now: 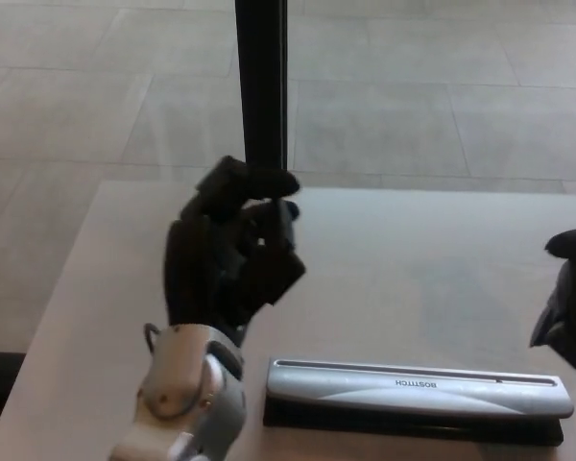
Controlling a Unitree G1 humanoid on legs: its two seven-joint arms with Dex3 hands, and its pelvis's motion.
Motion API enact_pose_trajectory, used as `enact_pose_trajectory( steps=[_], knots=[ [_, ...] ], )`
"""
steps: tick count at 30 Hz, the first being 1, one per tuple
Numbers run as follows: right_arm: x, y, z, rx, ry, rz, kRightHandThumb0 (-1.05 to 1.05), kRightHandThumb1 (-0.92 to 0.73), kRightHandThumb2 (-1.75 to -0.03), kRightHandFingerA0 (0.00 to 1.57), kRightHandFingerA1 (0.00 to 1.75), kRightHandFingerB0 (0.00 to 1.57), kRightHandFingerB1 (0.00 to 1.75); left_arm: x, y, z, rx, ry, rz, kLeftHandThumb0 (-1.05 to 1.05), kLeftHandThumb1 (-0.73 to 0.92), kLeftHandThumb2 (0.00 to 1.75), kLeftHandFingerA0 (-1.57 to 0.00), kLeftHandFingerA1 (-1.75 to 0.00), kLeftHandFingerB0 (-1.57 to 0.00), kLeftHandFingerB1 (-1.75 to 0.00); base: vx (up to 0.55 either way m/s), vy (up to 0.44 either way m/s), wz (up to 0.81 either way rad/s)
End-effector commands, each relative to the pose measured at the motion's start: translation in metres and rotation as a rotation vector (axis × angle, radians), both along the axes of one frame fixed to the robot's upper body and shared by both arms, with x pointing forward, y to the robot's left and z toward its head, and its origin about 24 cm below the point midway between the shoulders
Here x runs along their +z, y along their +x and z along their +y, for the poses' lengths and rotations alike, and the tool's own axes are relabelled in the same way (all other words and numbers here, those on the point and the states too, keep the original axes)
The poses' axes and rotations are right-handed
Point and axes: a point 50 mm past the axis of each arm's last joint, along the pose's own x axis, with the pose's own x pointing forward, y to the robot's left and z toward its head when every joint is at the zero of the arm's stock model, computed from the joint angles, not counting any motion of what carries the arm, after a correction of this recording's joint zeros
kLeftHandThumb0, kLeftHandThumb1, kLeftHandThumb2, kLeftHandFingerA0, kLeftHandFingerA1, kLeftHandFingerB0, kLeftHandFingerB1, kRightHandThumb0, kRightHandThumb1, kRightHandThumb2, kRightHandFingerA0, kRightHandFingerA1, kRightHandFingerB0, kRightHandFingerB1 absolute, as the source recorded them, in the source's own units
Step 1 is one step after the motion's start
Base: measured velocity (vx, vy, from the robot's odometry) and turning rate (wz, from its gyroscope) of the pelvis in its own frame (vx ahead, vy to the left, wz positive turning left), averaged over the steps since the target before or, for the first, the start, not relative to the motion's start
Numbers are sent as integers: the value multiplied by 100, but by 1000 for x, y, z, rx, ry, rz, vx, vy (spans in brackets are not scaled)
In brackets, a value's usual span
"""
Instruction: A hole pucnch is kept on the middle on the desk infront of the robot and the robot uses both its hands as fists to press on it and use it
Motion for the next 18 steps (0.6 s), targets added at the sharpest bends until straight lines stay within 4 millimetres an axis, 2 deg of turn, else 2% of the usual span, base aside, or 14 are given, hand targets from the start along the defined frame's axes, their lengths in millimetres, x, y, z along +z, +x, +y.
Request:
enact_pose_trajectory(
  steps=[1,2,3,6,10,15,16,17,18],
  knots=[
    [-13,-9,11,53,-102,44,-30,-69,-104,103,175,71,144,-24,-17,-38,-79,14,154,-27,80,90,-87,-175,-46,-165,0,0,0],
    [-21,-10,13,51,-114,71,-30,-68,-104,108,175,62,161,-29,-20,-43,-71,0,187,-28,80,92,-86,-175,-47,-164,0,0,0],
    [-25,-10,14,49,-118,86,-31,-67,-105,110,175,64,162,-31,-22,-47,-67,-1,203,-29,80,94,-88,-175,-46,-168,0,0,0],
    [-29,-12,15,51,-110,103,-31,-68,-107,111,175,65,163,-35,-25,-51,-69,7,213,-28,81,94,-87,-175,-45,-170,0,0,0],
    [-36,-12,20,54,-94,137,-37,-68,-104,110,175,63,165,-49,-30,-56,-79,-8,258,-29,84,90,-86,-175,-46,-173,0,0,0],
    [-41,-12,22,37,-67,128,-39,-66,-107,110,175,62,167,-69,-39,-63,-33,-42,315,-29,83,95,-89,-175,-49,-173,0,0,0],
    [-42,-13,22,29,-55,134,-39,-67,-105,108,175,63,165,-73,-41,-63,-22,-50,324,-32,83,93,-90,-175,-50,-175,0,0,0],
    [-46,-14,21,14,-42,137,-39,-67,-104,107,175,62,170,-82,-47,-67,1,-63,353,-36,87,83,-89,-175,-46,-175,0,0,0],
    [-47,-15,21,9,-38,138,-39,-67,-104,107,175,62,170,-85,-49,-68,9,-67,363,-36,87,83,-89,-175,-46,-175,0,0,0]
  ],
)
